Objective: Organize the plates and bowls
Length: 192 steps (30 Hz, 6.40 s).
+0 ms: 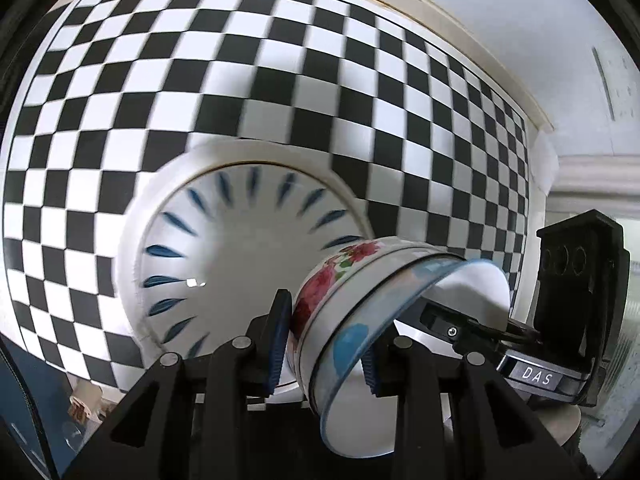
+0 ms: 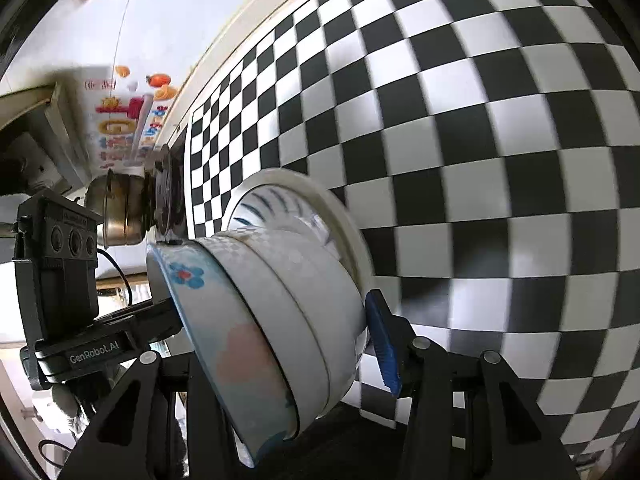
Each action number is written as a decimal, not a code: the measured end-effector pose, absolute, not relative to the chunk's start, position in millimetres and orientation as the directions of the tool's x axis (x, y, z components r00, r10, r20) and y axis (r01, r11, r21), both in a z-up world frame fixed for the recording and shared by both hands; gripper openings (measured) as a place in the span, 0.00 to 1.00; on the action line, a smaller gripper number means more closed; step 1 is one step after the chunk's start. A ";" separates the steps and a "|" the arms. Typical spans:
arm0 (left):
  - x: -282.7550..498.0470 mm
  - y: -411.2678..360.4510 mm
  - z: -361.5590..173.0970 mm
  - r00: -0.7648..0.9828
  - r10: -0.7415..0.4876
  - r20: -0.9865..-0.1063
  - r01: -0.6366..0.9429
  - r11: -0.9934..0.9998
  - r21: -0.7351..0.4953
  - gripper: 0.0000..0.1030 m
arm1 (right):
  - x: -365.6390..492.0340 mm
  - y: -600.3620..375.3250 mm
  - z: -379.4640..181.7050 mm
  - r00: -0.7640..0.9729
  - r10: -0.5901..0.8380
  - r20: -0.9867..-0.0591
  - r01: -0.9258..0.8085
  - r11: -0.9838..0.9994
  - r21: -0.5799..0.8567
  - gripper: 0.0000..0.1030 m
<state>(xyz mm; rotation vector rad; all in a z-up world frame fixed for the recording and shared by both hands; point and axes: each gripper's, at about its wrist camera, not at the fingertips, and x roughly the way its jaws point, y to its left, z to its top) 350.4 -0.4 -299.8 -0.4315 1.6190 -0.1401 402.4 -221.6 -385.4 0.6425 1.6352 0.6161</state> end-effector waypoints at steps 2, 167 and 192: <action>349.1 8.6 -299.8 -0.030 -0.349 -0.936 -0.205 0.919 -0.336 0.26 | 404.8 -206.1 -385.4 -0.154 0.704 -0.693 0.054 0.707 0.705 0.48; -83.6 -2.4 -22.0 0.728 0.134 -0.672 -0.145 0.989 0.041 0.99 | -30.6 -249.6 2.1 0.696 0.183 -0.694 -0.160 0.982 0.099 0.91; -74.7 -18.3 -24.7 0.721 0.146 -0.677 -0.149 0.987 0.054 0.99 | -21.7 -268.3 -6.4 0.690 0.177 -0.702 -0.145 0.984 0.106 0.91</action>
